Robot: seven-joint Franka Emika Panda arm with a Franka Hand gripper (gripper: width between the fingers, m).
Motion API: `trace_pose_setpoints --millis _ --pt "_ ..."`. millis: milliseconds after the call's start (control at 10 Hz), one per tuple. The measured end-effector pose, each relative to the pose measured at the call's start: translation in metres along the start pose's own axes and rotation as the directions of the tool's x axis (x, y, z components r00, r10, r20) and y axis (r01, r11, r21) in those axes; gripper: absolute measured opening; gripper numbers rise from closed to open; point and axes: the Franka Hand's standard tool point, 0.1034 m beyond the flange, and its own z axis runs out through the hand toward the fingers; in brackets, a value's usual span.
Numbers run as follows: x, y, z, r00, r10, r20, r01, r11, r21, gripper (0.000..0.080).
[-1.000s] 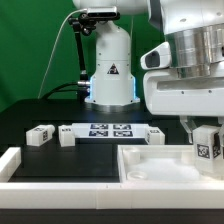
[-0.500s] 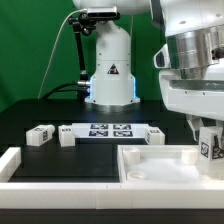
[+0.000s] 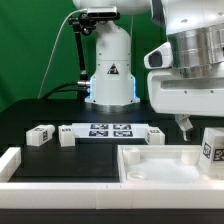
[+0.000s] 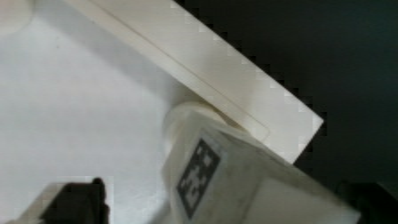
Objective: Assemble one leg
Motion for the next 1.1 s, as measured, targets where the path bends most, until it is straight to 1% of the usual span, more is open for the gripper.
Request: trace_pose_setpoints --millis 100,200,300,400,600,700,800,900,1000,1100 --pt "-0.0003 -0.0018 0.0004 0.995 -0.102 0.009 0.102 0.995 -0.015 0.0648" --pt "0.0004 -0.003 0.0013 0.972 -0.235 0.022 0.236 0.971 -0.028 0.0649" --pt "0.0005 -0.0046 0.0023 0.938 -0.344 0.037 0.345 0.937 -0.045 0.0649" --pt "0.0011 -0.0071 0.003 0.906 -0.422 0.045 0.424 0.904 -0.056 0.0649" --pt "0.0047 -0.0073 0.0031 0.783 -0.62 0.042 0.622 0.78 -0.066 0.0649" --pt "0.0072 -0.0078 0.003 0.706 -0.707 0.035 0.707 0.704 -0.068 0.0649" --pt "0.0074 -0.0071 0.0031 0.663 -0.747 0.04 0.748 0.66 -0.066 0.0649" --pt "0.0074 -0.0072 0.0031 0.674 -0.738 0.039 0.739 0.671 -0.066 0.0649" --pt "0.0075 -0.0071 0.0031 0.673 -0.738 0.039 0.739 0.671 -0.066 0.0528" --pt "0.0075 -0.0071 0.0031 0.673 -0.738 0.039 0.739 0.671 -0.066 0.0528"
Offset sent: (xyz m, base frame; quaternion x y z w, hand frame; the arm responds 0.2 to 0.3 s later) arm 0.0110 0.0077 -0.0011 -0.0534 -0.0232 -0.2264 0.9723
